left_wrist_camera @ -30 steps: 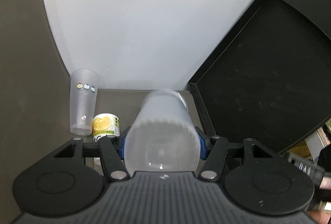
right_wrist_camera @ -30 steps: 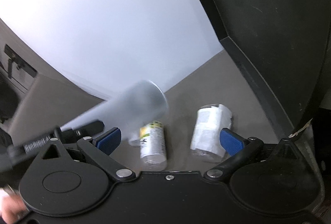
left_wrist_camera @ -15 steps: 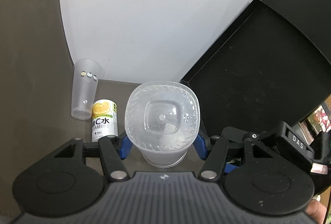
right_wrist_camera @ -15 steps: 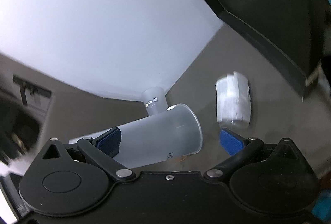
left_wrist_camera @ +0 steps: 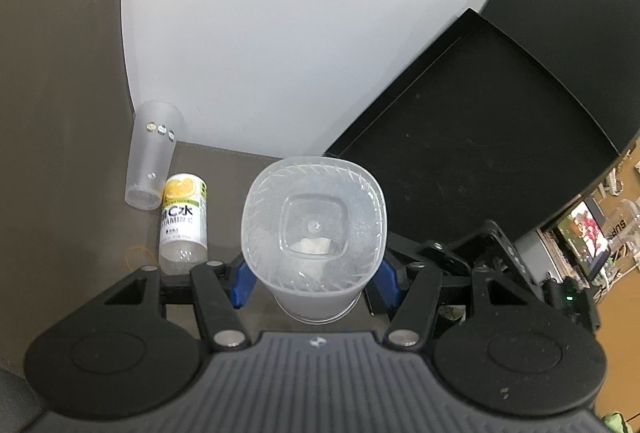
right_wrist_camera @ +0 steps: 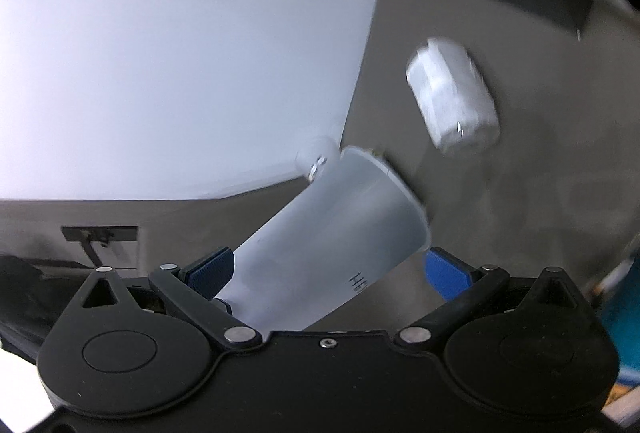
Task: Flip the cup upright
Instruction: 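Lift the frosted cup with the left gripper and rotate it, opening upward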
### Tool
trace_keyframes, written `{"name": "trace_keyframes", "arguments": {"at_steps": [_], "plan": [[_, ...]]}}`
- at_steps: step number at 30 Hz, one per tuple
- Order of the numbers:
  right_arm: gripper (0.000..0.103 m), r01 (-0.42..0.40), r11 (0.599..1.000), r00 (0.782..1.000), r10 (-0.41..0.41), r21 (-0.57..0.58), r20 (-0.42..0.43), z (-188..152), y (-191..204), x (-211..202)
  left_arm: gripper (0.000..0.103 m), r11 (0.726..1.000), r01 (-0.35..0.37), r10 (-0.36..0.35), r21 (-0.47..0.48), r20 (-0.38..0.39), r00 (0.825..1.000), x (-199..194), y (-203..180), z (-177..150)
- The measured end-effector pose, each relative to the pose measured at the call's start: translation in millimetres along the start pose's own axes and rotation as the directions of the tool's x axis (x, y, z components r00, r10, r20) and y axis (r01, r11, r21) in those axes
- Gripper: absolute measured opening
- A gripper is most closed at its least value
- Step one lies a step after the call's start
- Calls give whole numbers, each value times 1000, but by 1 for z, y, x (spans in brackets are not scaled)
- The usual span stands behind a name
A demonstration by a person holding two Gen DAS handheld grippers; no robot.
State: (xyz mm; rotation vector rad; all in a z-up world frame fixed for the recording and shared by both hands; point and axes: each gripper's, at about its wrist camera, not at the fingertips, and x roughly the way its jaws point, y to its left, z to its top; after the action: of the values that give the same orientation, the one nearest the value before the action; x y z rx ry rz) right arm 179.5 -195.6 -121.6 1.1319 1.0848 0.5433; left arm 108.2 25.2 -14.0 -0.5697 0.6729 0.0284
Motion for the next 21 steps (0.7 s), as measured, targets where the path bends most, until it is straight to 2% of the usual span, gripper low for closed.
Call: {"name": "trace_keyframes", "arguments": {"at_steps": [7, 10, 15, 16, 18, 21], "plan": [[103, -46, 996, 999, 48, 74, -23, -5, -11, 1, 59, 998, 58, -58, -11, -45, 997, -10, -6, -13], [103, -41, 997, 999, 43, 70, -28, -5, -14, 0, 59, 995, 95, -95, -11, -61, 994, -19, -7, -20], [103, -47, 998, 998, 50, 46, -50, -7, -13, -1, 59, 994, 104, -102, 15, -72, 992, -30, -7, -31], [101, -49, 998, 997, 51, 39, -50, -7, -12, -1, 59, 994, 103, -102, 19, -73, 992, -31, -7, -32], [91, -47, 999, 998, 48, 21, -50, -8, -11, -2, 59, 995, 99, -97, 33, -78, 992, -34, -6, -36], [84, -57, 998, 997, 57, 6, -59, -9, -11, -1, 59, 995, 92, -87, 50, -96, 992, -34, -5, -40]]}}
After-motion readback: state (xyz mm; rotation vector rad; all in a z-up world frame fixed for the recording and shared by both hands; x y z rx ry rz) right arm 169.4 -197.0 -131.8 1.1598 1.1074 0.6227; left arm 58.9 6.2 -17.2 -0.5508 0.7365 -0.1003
